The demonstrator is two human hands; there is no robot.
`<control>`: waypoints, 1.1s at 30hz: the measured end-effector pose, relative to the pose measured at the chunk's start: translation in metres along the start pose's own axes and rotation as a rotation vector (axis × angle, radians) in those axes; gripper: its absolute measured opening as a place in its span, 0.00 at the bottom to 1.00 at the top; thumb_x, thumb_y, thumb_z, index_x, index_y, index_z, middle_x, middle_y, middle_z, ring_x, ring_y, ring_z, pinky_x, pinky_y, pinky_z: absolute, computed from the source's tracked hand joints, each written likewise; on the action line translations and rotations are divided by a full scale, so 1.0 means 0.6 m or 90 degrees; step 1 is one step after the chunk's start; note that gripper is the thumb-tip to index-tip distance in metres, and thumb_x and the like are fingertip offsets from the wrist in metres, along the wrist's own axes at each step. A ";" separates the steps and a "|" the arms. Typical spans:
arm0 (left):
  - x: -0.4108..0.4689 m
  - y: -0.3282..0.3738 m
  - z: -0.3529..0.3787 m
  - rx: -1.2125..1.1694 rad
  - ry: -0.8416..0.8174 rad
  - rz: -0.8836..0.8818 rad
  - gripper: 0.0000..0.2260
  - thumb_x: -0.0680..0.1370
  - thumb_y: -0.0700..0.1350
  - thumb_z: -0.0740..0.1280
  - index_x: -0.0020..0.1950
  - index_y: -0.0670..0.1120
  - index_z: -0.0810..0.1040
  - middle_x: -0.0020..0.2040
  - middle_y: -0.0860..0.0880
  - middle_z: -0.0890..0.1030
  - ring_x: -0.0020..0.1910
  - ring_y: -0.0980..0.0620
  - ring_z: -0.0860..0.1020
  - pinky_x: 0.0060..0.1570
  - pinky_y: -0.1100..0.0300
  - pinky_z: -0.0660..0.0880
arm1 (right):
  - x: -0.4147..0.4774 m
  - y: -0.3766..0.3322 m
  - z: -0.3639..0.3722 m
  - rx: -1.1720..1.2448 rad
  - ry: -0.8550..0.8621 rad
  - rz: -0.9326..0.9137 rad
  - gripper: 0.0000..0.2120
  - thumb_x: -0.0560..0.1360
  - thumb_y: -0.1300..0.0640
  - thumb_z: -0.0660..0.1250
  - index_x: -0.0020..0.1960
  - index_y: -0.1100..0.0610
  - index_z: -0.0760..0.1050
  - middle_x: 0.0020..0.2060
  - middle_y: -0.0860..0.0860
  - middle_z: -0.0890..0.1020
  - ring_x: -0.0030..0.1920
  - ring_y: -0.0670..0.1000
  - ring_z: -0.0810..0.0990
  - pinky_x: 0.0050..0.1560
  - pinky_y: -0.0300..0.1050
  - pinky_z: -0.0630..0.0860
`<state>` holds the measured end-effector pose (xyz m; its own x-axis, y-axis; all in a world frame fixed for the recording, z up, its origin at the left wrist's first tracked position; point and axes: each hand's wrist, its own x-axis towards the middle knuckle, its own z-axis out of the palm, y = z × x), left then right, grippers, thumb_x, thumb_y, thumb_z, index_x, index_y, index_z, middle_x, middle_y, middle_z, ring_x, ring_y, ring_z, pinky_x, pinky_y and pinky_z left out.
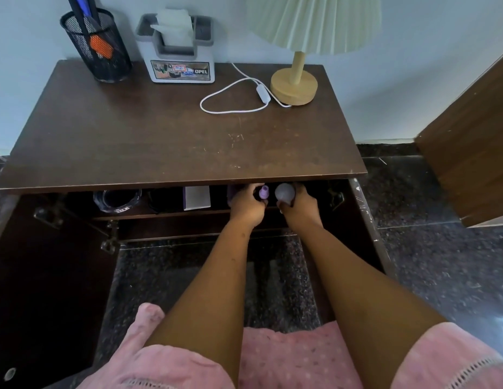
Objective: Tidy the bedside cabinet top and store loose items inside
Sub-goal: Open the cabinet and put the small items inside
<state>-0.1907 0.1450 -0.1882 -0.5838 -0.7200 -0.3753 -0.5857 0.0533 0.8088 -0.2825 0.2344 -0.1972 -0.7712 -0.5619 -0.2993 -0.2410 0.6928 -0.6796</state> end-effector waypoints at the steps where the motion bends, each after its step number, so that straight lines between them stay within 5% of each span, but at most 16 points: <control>1: 0.002 0.000 0.003 0.055 0.001 0.040 0.19 0.76 0.39 0.64 0.67 0.47 0.70 0.66 0.42 0.72 0.62 0.41 0.73 0.60 0.51 0.73 | 0.004 -0.001 0.004 0.006 0.020 0.008 0.26 0.74 0.56 0.67 0.70 0.58 0.64 0.59 0.60 0.78 0.57 0.60 0.78 0.46 0.43 0.71; 9: 0.011 -0.015 0.019 0.259 -0.057 0.151 0.22 0.75 0.31 0.61 0.68 0.43 0.69 0.73 0.43 0.63 0.69 0.43 0.66 0.65 0.54 0.67 | 0.037 0.003 0.027 -0.059 0.102 0.000 0.18 0.74 0.56 0.68 0.61 0.61 0.73 0.57 0.62 0.78 0.54 0.61 0.79 0.43 0.42 0.69; 13: 0.016 -0.021 0.023 0.258 -0.049 0.134 0.25 0.76 0.31 0.61 0.72 0.45 0.64 0.75 0.43 0.59 0.73 0.43 0.62 0.67 0.56 0.64 | 0.046 0.005 0.033 -0.117 0.106 -0.004 0.23 0.73 0.53 0.69 0.65 0.59 0.71 0.67 0.60 0.68 0.56 0.62 0.77 0.50 0.48 0.74; 24: 0.022 -0.024 0.031 0.234 -0.069 0.121 0.29 0.76 0.30 0.59 0.76 0.44 0.59 0.76 0.44 0.57 0.74 0.45 0.59 0.71 0.57 0.59 | 0.072 0.007 0.060 -0.106 0.091 -0.001 0.15 0.74 0.53 0.68 0.55 0.62 0.77 0.55 0.61 0.80 0.56 0.61 0.79 0.49 0.47 0.73; 33: 0.027 -0.024 0.037 0.224 -0.074 0.111 0.31 0.75 0.30 0.60 0.76 0.44 0.58 0.76 0.43 0.57 0.74 0.44 0.59 0.71 0.57 0.60 | 0.092 0.011 0.070 -0.093 0.079 -0.006 0.14 0.76 0.56 0.65 0.58 0.62 0.78 0.58 0.62 0.79 0.57 0.61 0.78 0.51 0.47 0.74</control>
<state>-0.2042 0.1478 -0.2162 -0.7392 -0.5977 -0.3104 -0.6167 0.4154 0.6686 -0.3017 0.1888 -0.2464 -0.8333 -0.5144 -0.2027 -0.3244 0.7517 -0.5742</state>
